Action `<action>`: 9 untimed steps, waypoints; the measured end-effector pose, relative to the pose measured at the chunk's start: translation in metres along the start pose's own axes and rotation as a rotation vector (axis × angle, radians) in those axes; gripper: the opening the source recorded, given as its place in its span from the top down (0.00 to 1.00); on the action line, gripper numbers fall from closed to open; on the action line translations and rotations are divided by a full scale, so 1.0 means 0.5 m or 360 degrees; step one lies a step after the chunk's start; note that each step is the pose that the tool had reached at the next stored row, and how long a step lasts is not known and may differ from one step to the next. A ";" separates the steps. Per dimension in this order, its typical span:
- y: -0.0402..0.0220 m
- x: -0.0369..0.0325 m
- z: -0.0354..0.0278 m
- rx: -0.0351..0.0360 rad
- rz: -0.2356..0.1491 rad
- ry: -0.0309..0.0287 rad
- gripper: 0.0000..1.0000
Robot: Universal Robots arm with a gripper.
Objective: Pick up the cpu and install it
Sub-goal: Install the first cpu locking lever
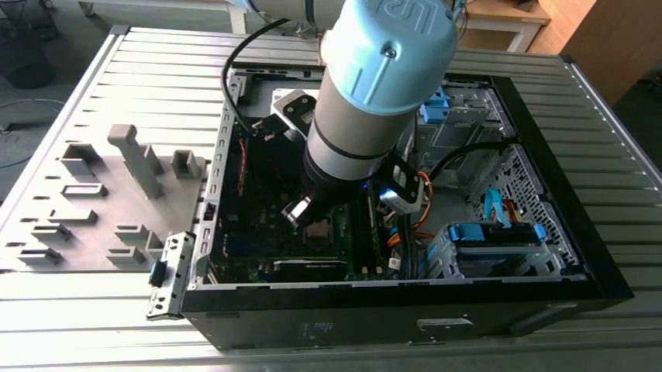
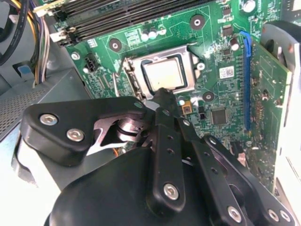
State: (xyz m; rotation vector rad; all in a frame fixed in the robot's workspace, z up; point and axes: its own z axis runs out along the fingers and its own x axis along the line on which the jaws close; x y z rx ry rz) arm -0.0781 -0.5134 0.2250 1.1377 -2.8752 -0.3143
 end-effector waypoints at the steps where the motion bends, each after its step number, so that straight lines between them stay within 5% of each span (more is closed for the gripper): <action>1: 0.000 0.000 -0.002 0.0000 0.0000 0.00000 0.89; 9: 0.006 -0.001 -0.030 0.0000 0.0000 0.00000 0.89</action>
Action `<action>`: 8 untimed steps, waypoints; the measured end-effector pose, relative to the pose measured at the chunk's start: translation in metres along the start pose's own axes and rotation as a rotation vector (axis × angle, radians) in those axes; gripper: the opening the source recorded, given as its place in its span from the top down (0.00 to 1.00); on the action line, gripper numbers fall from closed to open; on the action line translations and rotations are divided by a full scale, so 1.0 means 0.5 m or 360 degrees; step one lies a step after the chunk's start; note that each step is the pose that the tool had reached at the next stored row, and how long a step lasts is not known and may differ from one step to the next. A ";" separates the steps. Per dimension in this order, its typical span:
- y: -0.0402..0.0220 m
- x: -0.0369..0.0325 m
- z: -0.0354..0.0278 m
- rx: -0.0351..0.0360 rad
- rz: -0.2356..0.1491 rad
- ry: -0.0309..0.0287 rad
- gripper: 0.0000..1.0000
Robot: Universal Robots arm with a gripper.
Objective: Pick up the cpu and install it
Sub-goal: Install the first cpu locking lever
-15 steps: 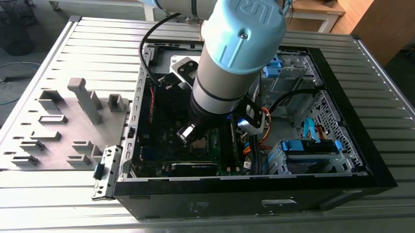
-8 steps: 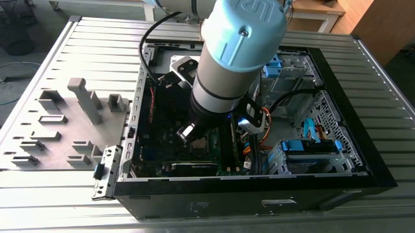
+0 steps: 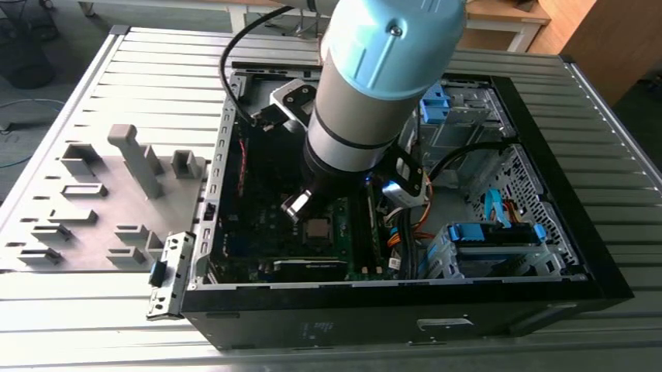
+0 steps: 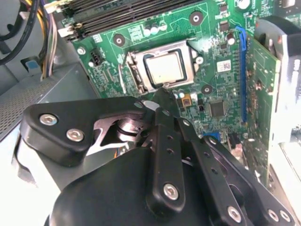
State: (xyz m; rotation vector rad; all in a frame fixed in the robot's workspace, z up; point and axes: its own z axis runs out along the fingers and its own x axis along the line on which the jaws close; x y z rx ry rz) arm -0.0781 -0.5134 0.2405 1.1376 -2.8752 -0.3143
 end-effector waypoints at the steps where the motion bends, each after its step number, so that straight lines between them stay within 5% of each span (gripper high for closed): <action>1: 0.001 0.000 -0.004 0.0000 0.0000 0.00000 0.89; 8: 0.007 -0.002 -0.036 0.0000 0.0000 0.00001 0.89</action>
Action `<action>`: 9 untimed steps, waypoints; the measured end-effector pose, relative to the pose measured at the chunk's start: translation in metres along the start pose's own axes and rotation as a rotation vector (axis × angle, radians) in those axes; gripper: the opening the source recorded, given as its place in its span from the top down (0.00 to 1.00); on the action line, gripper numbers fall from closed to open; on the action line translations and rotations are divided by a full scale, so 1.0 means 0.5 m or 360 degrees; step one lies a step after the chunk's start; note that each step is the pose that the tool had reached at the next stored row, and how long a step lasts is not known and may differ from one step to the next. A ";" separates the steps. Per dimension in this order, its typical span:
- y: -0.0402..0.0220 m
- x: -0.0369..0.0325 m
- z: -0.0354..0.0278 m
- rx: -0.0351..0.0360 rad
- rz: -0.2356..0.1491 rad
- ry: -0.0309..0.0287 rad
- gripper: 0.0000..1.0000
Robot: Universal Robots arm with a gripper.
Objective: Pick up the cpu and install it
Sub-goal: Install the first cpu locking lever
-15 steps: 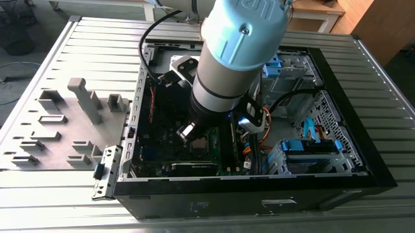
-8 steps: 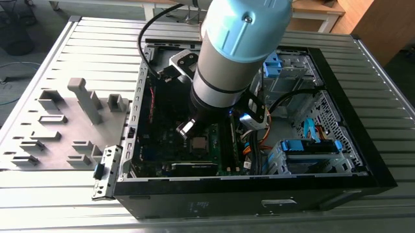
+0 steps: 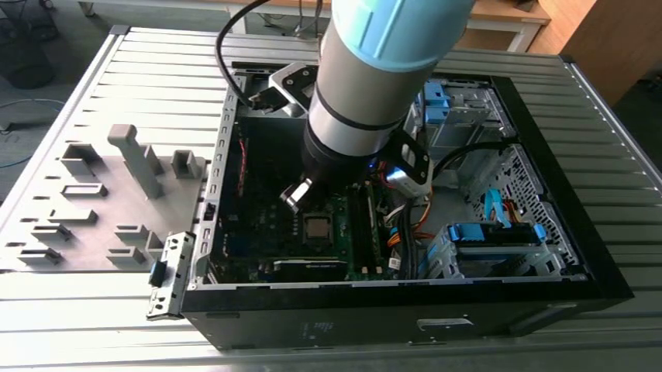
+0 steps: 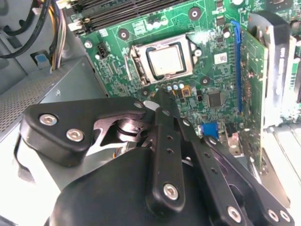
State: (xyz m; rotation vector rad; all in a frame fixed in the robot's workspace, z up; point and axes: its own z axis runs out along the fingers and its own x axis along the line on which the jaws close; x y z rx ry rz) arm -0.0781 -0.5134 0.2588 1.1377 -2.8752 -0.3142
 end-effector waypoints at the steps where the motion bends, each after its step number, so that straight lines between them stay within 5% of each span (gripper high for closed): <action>1: 0.001 0.000 -0.003 0.0000 0.0000 -0.00002 0.89; 5: 0.003 -0.001 -0.017 0.0000 0.0000 0.00001 0.89; 9: 0.003 -0.001 -0.017 0.0000 0.0000 -0.00004 0.89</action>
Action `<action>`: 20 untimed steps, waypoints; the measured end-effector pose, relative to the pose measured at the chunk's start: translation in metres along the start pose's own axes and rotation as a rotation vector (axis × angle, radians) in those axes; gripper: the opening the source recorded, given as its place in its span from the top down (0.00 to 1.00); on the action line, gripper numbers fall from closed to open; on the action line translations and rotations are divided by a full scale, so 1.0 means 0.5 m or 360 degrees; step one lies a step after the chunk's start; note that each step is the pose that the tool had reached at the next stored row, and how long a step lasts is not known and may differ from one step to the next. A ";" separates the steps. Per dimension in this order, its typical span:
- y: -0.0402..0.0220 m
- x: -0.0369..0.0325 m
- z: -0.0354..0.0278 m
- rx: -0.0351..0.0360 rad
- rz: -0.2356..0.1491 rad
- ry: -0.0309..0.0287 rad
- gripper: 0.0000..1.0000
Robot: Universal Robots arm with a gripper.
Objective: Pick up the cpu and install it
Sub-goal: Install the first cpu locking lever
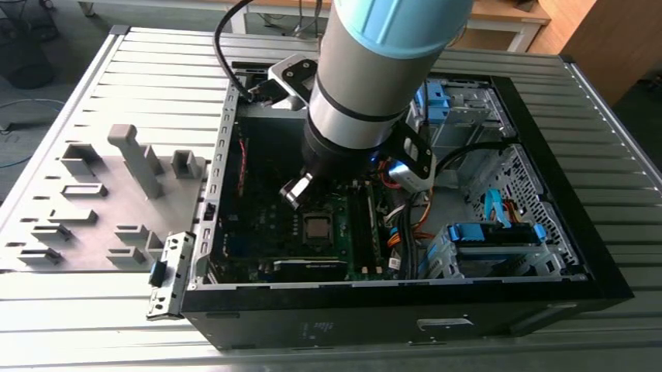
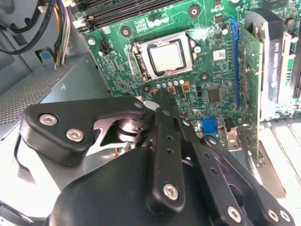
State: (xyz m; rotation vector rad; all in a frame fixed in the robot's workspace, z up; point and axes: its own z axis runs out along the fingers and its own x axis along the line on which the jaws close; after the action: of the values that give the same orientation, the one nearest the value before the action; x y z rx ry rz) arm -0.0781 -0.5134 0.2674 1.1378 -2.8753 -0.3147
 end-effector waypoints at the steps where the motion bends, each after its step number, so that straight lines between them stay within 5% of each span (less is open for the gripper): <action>1: 0.000 0.000 0.000 0.0000 0.0000 -0.00001 0.89; 8: -0.003 -0.011 0.001 -0.0001 0.0000 -0.00005 0.89; 20: -0.004 -0.050 0.005 -0.0001 0.0000 -0.00007 0.89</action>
State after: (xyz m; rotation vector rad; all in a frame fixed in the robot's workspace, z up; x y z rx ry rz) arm -0.0590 -0.4973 0.2655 1.1378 -2.8754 -0.3158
